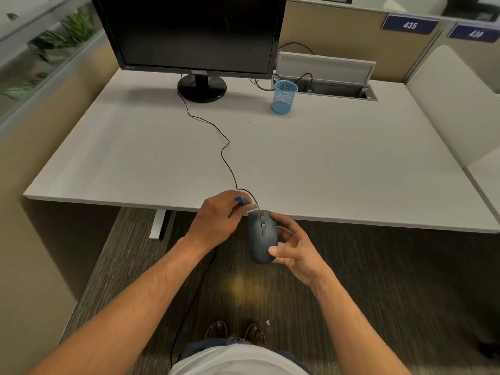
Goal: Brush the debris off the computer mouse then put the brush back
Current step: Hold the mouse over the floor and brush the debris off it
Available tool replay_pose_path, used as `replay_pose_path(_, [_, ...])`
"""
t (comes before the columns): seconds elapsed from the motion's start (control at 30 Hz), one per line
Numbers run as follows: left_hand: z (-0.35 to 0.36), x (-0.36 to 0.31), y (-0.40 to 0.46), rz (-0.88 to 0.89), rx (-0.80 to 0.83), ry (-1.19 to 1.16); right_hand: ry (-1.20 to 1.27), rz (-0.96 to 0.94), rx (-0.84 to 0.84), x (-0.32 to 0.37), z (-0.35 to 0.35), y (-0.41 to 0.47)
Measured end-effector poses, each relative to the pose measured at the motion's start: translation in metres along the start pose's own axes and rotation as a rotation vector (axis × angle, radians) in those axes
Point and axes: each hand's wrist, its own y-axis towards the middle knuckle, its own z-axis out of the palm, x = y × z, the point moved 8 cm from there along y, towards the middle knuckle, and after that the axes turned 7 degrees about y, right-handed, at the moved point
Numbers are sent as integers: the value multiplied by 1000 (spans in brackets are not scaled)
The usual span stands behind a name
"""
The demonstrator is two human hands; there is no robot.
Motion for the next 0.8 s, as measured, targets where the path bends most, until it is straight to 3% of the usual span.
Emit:
replay_pose_path(0.13, [10, -6, -1, 65, 67, 27, 19, -8, -2, 2, 0, 1])
replay_pose_path(0.6, [28, -22, -60, 52, 212, -146, 98, -46, -58, 3, -15, 3])
replay_pose_path(0.8, [39, -10, -73, -72, 252, -183, 100, -57, -84, 8, -11, 4])
